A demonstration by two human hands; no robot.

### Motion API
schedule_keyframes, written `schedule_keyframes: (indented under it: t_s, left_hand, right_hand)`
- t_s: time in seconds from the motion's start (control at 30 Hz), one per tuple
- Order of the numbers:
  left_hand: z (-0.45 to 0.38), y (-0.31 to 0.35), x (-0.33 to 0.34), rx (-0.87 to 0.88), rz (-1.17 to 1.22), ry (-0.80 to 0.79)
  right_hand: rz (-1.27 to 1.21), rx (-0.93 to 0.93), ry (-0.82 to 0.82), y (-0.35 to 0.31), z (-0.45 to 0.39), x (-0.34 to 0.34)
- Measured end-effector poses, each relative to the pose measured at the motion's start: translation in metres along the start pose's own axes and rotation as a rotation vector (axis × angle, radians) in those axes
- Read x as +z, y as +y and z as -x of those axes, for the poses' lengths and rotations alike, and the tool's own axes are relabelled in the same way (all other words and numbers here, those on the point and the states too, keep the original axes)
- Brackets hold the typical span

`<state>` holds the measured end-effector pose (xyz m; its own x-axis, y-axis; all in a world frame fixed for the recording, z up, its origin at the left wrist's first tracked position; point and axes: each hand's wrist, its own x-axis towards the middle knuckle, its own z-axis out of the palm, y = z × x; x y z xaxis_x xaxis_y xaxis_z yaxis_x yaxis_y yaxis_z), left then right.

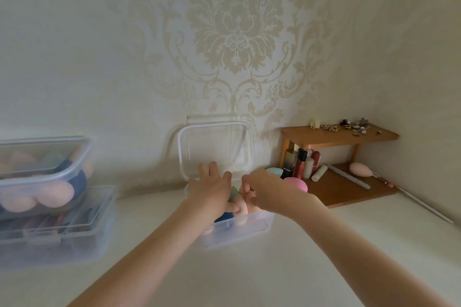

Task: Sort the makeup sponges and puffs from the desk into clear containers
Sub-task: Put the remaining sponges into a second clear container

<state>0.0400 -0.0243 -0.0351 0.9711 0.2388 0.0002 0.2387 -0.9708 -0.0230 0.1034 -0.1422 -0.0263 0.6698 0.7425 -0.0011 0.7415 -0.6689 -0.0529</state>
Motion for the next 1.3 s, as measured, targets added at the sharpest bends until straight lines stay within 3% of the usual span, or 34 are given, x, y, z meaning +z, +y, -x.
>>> schedule_keyframes:
  t_s: [0.2, 0.37, 0.53, 0.7, 0.77, 0.83, 0.9, 0.97, 1.03, 1.17, 1.3]
  left_hand:
    - [-0.001, 0.001, 0.003, -0.004, -0.027, 0.013]
    - [-0.003, 0.002, 0.005, -0.013, -0.019, 0.015]
    - [-0.005, 0.004, 0.006, -0.023, 0.009, 0.026]
    - [-0.009, 0.007, 0.008, -0.02, 0.005, 0.053]
    - [-0.011, 0.008, 0.009, -0.023, -0.013, 0.07]
    - [-0.013, 0.01, 0.011, -0.022, -0.034, 0.081]
    - [-0.014, 0.011, 0.011, -0.011, -0.034, 0.066]
    - [-0.012, 0.008, 0.01, 0.001, 0.015, 0.043]
    - [-0.011, -0.001, 0.008, 0.045, 0.13, 0.055]
    - [-0.004, -0.026, 0.002, 0.155, 0.337, 0.03]
    - [0.003, -0.046, -0.003, 0.122, 0.292, 0.007]
  right_hand:
    - [0.033, -0.032, -0.014, 0.005, 0.003, -0.01]
    - [-0.054, 0.219, 0.331, 0.051, 0.004, -0.025]
    - [0.254, 0.314, 0.102, 0.078, 0.01, 0.021]
    - [-0.175, 0.342, 0.399, 0.078, 0.015, 0.008]
    - [-0.469, 0.336, 0.432, 0.068, 0.017, -0.011]
    - [-1.045, 0.26, 0.287, 0.05, 0.022, -0.029]
    - [-1.465, 0.126, -0.045, 0.031, 0.025, -0.035]
    - [-1.526, 0.072, -0.315, 0.016, 0.021, -0.027]
    - [-1.553, 0.102, -0.429, 0.01, 0.01, -0.016]
    - [-1.475, 0.132, -0.495, 0.006, -0.005, -0.011]
    - [-1.31, 0.133, -0.456, -0.003, -0.01, -0.007]
